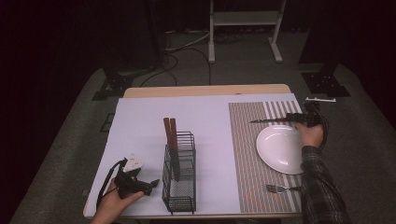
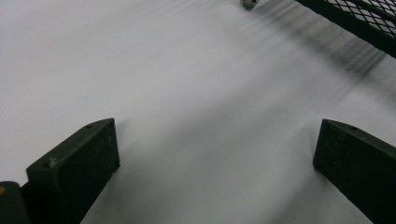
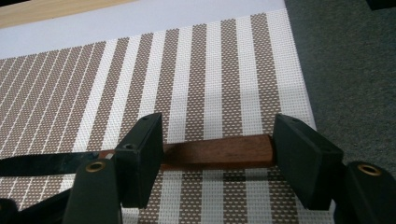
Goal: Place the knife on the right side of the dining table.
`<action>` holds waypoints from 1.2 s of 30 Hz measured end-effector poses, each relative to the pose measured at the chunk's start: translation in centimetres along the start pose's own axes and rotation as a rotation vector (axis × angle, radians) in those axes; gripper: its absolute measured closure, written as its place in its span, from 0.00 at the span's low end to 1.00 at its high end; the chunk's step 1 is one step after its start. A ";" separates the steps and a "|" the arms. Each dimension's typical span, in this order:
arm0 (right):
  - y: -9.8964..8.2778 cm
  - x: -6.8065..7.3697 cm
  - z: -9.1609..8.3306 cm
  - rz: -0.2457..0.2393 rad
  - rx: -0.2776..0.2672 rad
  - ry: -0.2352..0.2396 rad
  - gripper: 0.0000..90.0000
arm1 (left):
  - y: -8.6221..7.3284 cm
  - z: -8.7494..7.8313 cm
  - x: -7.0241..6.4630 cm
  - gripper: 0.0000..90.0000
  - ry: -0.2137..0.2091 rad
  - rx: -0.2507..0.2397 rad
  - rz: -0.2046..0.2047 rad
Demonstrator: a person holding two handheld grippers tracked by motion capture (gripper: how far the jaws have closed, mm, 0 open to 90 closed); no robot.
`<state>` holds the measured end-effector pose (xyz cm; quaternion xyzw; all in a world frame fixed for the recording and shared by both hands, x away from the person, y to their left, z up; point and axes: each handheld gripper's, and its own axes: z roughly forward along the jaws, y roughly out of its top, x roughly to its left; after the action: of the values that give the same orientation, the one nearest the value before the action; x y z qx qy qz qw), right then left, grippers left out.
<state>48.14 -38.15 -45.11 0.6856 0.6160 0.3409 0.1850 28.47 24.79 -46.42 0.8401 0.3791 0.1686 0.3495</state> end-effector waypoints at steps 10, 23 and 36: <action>-0.5 0.6 -1.2 -0.065 -0.062 -0.005 0.35 | 0.0 0.0 0.0 0.00 0.000 0.000 0.000; -1.0 3.2 -3.4 -0.171 -0.088 0.061 0.29 | 0.0 0.0 0.0 0.00 0.000 0.000 0.001; -2.4 5.8 -6.1 -0.275 -0.106 0.148 0.25 | 0.0 0.0 0.0 0.00 0.001 -0.001 0.000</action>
<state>42.22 -33.16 -41.12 0.5571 0.6971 0.3940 0.2202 28.46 24.79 -46.42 0.8398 0.3790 0.1694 0.3498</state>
